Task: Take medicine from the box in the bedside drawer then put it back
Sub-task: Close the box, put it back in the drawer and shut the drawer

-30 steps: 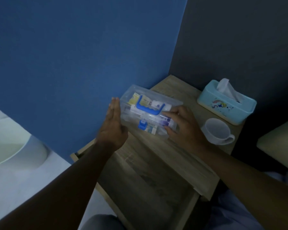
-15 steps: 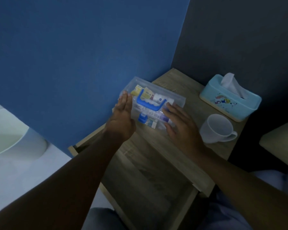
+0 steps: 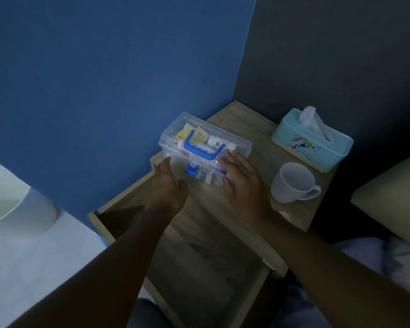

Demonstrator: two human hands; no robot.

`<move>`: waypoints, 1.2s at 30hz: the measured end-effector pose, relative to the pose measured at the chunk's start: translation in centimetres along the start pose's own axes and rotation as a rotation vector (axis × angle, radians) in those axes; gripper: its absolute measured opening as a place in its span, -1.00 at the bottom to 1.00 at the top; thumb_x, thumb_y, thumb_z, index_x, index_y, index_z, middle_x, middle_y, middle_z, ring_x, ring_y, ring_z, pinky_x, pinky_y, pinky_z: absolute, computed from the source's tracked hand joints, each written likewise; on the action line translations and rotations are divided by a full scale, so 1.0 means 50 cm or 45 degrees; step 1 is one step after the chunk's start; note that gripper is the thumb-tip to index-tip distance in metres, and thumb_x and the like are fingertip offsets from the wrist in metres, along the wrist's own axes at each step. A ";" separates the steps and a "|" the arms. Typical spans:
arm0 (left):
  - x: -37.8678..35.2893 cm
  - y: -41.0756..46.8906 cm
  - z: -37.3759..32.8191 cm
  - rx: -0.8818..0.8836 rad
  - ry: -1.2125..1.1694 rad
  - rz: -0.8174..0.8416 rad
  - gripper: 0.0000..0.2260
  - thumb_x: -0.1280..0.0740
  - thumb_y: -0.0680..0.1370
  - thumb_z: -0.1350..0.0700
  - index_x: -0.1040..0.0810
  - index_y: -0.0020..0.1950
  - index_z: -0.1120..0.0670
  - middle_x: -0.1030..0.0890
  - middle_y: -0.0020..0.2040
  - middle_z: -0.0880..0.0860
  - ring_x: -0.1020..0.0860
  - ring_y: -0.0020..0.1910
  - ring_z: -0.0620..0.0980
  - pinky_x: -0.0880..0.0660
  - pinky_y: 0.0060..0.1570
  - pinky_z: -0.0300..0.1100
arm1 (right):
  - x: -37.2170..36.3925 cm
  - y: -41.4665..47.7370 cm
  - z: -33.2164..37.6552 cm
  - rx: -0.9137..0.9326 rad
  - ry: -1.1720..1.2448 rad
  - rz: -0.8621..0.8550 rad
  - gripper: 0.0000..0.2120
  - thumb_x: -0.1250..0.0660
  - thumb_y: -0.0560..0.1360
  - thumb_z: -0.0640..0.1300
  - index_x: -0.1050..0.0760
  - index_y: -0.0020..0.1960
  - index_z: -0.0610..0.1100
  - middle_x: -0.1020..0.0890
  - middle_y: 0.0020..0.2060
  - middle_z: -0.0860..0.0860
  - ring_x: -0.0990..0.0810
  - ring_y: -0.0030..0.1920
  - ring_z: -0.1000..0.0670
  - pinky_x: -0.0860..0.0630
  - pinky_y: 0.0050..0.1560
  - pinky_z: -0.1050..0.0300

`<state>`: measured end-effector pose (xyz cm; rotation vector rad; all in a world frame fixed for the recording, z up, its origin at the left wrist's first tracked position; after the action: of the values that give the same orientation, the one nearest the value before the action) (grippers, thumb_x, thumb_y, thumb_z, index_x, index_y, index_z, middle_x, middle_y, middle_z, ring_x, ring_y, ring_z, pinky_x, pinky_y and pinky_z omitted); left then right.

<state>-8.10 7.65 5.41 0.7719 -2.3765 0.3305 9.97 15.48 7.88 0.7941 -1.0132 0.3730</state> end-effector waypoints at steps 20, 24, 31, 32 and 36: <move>-0.016 -0.013 -0.026 -0.028 -0.090 -0.170 -0.80 -0.40 0.51 0.01 -0.62 0.09 0.04 -0.65 -0.08 -0.07 -0.60 -0.11 -0.16 -0.49 -0.13 -0.31 | -0.010 -0.003 0.002 -0.092 0.098 0.022 -0.57 -0.33 0.60 -0.24 -0.42 0.46 -0.16 -0.42 0.49 -0.10 -0.26 0.56 -0.06 -0.30 0.49 0.05; -0.019 -0.016 -0.039 -0.080 -0.120 -0.225 -0.81 -0.36 0.54 0.03 -0.64 0.10 0.05 -0.65 -0.09 -0.06 -0.60 -0.11 -0.17 -0.46 -0.13 -0.38 | -0.008 -0.004 0.002 -0.090 0.095 0.025 -0.57 -0.33 0.60 -0.23 -0.42 0.46 -0.16 -0.42 0.49 -0.09 -0.26 0.56 -0.05 -0.30 0.50 0.06; -0.045 -0.003 -0.060 -0.015 -0.126 -0.257 -0.72 -0.23 0.62 0.02 -0.58 0.24 0.10 -0.64 0.09 0.05 -0.60 0.07 -0.05 -0.56 0.03 -0.22 | -0.006 -0.004 0.001 -0.065 0.113 0.002 -0.58 -0.32 0.61 -0.24 -0.43 0.46 -0.19 -0.44 0.48 -0.11 -0.29 0.55 -0.08 -0.39 0.47 -0.08; -0.050 -0.005 -0.059 -0.001 -0.121 -0.274 -0.73 -0.22 0.63 0.03 -0.56 0.25 0.09 -0.63 0.08 0.03 -0.60 0.06 -0.07 -0.53 -0.06 -0.35 | -0.006 -0.004 0.001 -0.062 0.119 -0.004 -0.58 -0.32 0.61 -0.24 -0.43 0.45 -0.20 -0.44 0.48 -0.12 -0.30 0.55 -0.09 -0.39 0.47 -0.10; -0.079 -0.017 -0.044 -0.006 -0.091 -0.234 -0.74 -0.16 0.65 0.07 -0.48 0.31 0.06 -0.62 0.05 0.00 -0.61 0.02 -0.10 -0.44 -0.25 -0.44 | -0.005 -0.002 0.000 -0.052 0.140 0.000 -0.60 -0.33 0.60 -0.26 -0.46 0.43 -0.21 -0.46 0.46 -0.14 -0.31 0.54 -0.11 -0.40 0.45 -0.13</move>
<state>-4.02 9.64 4.70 1.0065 -2.3488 0.2245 9.92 15.43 7.65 0.7290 -0.9157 0.3905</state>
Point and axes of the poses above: each hand's wrist, its own y-axis towards the middle knuckle, its own x-axis out of the back of the hand, z = x × y, the point moved 3 cm from there along y, towards the middle knuckle
